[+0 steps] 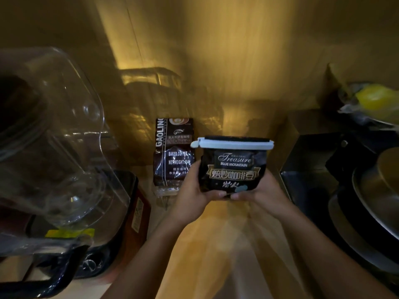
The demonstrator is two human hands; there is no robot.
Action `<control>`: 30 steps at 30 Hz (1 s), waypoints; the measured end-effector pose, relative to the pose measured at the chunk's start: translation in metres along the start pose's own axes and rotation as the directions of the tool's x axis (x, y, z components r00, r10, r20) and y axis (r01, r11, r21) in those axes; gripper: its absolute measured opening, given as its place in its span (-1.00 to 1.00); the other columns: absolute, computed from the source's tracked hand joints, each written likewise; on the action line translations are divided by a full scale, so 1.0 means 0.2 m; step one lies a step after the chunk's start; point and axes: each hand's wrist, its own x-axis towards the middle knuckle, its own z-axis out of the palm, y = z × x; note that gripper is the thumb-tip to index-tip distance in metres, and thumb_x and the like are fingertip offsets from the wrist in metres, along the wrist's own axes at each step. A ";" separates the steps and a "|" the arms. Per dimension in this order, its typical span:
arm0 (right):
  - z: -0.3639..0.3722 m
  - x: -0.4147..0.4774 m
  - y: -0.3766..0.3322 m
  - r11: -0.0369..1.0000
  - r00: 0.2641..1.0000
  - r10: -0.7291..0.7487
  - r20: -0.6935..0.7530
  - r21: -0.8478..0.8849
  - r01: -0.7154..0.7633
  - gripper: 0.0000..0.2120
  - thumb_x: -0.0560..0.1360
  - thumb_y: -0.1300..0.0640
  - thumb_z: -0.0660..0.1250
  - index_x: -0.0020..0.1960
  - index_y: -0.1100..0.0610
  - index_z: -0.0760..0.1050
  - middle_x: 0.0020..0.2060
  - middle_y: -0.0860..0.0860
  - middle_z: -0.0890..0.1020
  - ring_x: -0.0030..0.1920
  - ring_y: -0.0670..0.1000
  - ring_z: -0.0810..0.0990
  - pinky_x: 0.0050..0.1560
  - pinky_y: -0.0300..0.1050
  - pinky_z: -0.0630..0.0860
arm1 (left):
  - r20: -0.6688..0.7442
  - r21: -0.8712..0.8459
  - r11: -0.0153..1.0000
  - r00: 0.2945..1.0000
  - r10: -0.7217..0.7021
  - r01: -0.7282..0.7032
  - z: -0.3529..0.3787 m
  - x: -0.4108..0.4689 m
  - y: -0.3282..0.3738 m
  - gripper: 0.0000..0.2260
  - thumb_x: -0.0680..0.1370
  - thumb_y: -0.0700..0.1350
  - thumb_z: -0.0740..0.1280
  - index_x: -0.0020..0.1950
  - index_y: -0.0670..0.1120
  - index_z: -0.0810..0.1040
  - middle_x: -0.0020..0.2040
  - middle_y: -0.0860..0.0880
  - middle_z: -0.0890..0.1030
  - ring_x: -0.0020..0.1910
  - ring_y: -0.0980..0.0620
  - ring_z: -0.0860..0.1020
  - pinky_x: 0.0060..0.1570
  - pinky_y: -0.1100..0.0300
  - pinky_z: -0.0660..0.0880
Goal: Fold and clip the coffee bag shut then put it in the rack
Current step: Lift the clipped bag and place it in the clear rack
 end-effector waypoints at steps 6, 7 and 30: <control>-0.03 0.15 -0.02 0.999 0.995 0.003 -0.095 0.037 0.001 -0.30 0.12 0.46 0.52 0.18 0.21 0.35 0.09 0.14 0.57 0.10 0.08 0.54 0.14 0.01 0.47 | -0.094 0.260 0.965 0.993 0.067 -0.040 0.07 0.16 0.08 -0.43 0.40 -0.22 0.42 0.31 0.03 0.26 0.21 -0.01 0.51 0.19 0.05 0.47 0.17 0.03 0.45; -0.04 0.17 -0.02 0.999 0.995 0.007 -0.102 0.042 -0.003 -0.31 0.12 0.46 0.51 0.18 0.21 0.36 0.09 0.13 0.57 0.10 0.07 0.54 0.11 -0.02 0.48 | -0.100 0.279 0.960 0.994 0.050 -0.020 0.08 0.17 0.08 -0.44 0.41 -0.20 0.41 0.32 0.04 0.24 0.22 -0.02 0.50 0.20 0.04 0.46 0.18 -0.02 0.45; 0.03 0.70 0.16 0.986 0.989 0.049 -0.137 0.164 -0.026 -0.36 0.17 0.59 0.40 0.11 0.13 0.33 -0.10 -0.10 0.53 -0.12 -0.21 0.54 -0.33 -0.45 0.49 | -0.429 -0.008 0.918 0.828 -0.361 0.396 0.13 0.66 0.07 -0.59 0.50 -0.26 0.23 0.30 -0.24 0.18 0.28 -0.28 0.38 0.24 -0.26 0.40 0.22 -0.11 0.41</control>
